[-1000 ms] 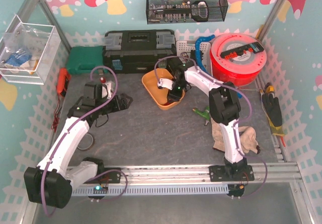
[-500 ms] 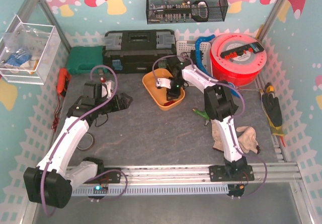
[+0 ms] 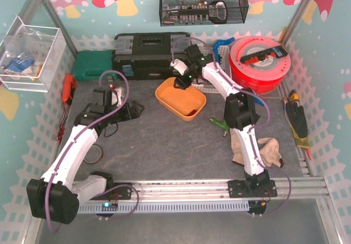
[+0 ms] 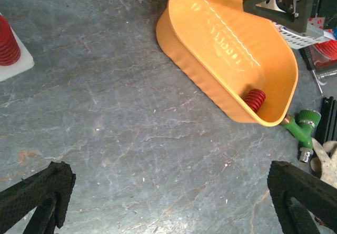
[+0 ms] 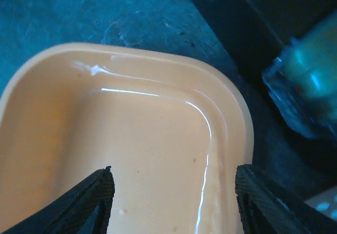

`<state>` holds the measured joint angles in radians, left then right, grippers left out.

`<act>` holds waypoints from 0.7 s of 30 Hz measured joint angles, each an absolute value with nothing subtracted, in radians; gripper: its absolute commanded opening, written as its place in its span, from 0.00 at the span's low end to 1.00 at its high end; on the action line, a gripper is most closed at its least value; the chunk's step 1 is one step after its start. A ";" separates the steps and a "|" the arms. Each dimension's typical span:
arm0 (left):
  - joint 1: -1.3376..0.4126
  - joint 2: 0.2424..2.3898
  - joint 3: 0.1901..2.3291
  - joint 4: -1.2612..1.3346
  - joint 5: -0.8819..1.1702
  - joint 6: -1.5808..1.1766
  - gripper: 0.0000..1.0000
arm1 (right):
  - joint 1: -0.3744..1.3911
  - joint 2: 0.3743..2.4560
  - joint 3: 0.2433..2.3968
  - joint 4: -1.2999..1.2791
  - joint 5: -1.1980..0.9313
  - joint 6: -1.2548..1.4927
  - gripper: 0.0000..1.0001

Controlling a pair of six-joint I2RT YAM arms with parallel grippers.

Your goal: Install the large spring

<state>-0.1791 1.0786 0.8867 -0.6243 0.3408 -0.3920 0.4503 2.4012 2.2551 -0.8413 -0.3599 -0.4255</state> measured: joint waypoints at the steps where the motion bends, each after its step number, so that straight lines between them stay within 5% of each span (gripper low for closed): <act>1: -0.179 1.079 0.887 -0.625 0.337 -0.390 0.99 | 0.447 2.393 2.246 -0.830 -0.361 -0.354 0.67; 9: -0.179 1.108 0.887 -0.574 0.282 -0.387 0.99 | 0.537 2.214 2.016 -0.744 -0.274 0.250 0.67; 14: -0.178 1.235 0.927 -0.515 0.214 -0.368 0.69 | 0.544 2.067 1.930 -0.763 -0.187 0.541 0.67; 21: -0.197 1.448 1.040 -0.419 0.194 -0.330 0.57 | 0.509 1.817 1.604 -0.789 -0.082 0.808 0.65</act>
<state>-0.1974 1.4475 1.0401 -0.4194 0.1940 -0.3302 0.5091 1.8168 1.6035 -0.7895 -0.0818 0.8082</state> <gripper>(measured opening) 0.604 0.666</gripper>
